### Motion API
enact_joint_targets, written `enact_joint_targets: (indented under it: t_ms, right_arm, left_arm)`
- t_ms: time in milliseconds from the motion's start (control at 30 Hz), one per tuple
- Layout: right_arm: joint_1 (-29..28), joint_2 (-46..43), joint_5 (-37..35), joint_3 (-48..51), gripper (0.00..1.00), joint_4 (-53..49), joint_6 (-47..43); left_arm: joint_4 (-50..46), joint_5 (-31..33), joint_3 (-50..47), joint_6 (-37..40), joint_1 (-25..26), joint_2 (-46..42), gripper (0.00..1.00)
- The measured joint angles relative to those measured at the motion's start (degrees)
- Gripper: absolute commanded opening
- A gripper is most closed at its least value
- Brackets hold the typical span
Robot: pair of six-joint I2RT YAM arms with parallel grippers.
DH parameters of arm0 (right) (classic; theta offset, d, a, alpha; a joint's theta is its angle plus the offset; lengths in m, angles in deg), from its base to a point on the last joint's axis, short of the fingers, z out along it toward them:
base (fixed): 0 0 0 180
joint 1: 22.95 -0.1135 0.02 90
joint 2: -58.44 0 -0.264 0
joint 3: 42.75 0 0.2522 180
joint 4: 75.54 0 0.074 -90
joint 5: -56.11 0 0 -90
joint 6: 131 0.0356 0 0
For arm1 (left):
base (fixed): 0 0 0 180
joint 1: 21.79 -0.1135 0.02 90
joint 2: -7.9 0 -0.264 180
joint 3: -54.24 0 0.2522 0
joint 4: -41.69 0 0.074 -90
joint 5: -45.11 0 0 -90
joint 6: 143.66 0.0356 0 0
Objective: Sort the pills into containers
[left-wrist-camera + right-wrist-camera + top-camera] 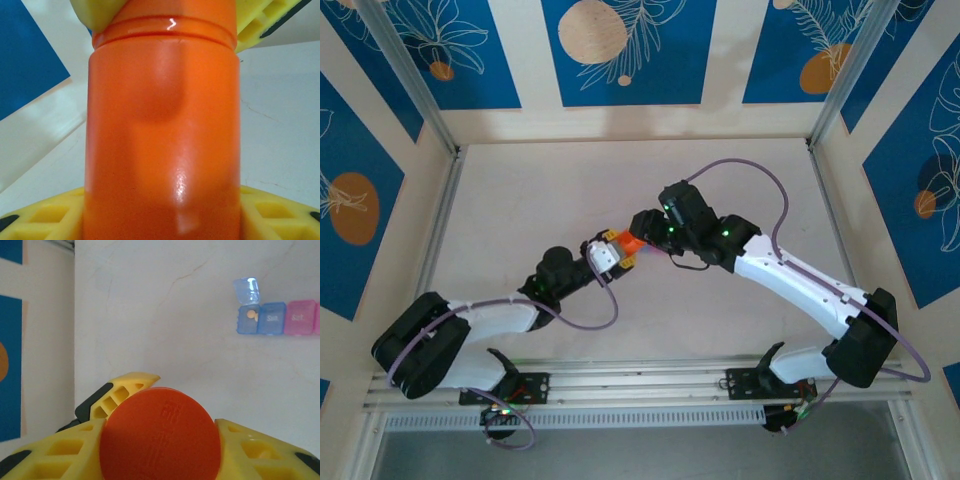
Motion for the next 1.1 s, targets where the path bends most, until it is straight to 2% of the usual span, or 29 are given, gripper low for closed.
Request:
enact_joint_targets:
  t_ms: [300,500,767,1100]
  right_arm:
    - [1.2,1.2,-3.8,-4.2,0.69,-1.3,2.6]
    - [6.4,1.4,-0.5,-4.4,0.70,-0.5,-6.4]
    - [19.6,-2.2,17.4,-4.4,0.69,2.9,-34.4]
    - [21.1,-5.6,43.1,-3.1,0.65,2.5,-72.8]
  left_arm:
    - [6.4,-0.2,0.0,0.3,1.1,0.5,0.00]
    - [8.6,-1.1,-1.0,-0.2,1.1,0.5,0.00]
    - [10.8,-4.9,-1.8,-3.8,-0.3,0.5,0.00]
    - [12.3,-12.5,-1.9,-7.9,-1.9,0.4,0.00]
